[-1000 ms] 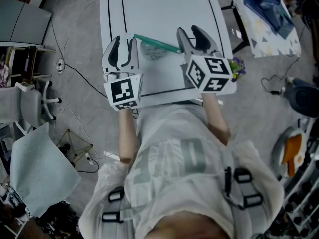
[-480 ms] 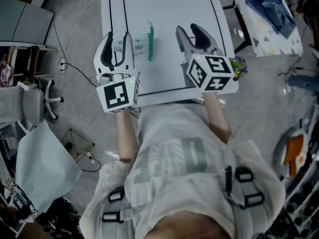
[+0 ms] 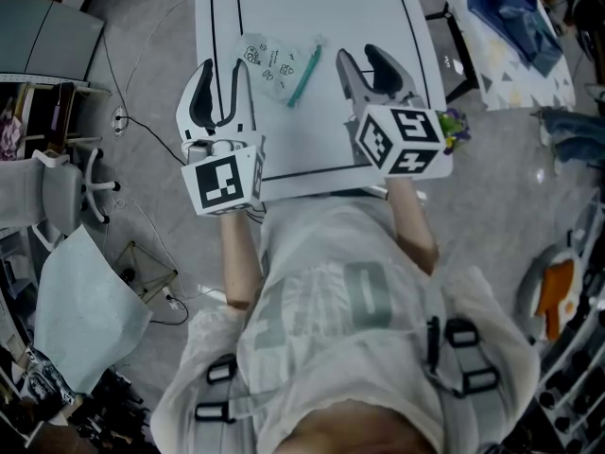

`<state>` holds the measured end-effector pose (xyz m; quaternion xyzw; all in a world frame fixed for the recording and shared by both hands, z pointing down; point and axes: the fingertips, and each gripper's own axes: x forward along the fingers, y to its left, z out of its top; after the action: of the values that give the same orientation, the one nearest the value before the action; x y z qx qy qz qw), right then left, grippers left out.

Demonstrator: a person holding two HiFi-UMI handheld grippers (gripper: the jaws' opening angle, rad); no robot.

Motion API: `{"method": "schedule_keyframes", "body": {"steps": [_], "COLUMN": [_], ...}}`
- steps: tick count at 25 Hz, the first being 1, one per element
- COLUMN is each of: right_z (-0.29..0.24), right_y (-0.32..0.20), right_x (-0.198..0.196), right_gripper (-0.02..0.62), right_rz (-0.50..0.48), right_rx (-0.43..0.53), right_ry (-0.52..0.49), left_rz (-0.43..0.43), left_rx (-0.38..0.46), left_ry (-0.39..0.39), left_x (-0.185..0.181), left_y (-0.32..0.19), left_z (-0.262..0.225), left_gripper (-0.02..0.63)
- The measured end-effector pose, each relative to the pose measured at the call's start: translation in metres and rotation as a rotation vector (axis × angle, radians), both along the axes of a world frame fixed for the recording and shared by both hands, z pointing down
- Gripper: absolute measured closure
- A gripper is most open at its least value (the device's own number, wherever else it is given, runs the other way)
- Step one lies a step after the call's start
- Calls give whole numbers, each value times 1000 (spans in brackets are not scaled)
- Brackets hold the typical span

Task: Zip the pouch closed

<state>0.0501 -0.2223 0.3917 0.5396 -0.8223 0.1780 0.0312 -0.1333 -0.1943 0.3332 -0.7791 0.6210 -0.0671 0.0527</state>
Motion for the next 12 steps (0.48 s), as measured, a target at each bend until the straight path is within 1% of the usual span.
{"method": "schedule_keyframes", "body": {"steps": [4, 7, 10, 12], "right_z": [-8, -17, -27, -30], "right_y": [-1, 1, 5, 7], "right_x": [1, -4, -8, -8], "right_gripper": [439, 439, 444, 496], "right_rz": [5, -25, -41, -33], "right_rx": [39, 85, 136, 163], "right_ry": [31, 43, 49, 65], "left_rz": [12, 2, -17, -21], "left_rx": [23, 62, 77, 111], "left_ry": [11, 16, 10, 32], "left_x": [4, 6, 9, 14], "left_y": [0, 2, 7, 9], "left_z": [-11, -21, -25, -31], "left_gripper": [468, 476, 540, 574]}}
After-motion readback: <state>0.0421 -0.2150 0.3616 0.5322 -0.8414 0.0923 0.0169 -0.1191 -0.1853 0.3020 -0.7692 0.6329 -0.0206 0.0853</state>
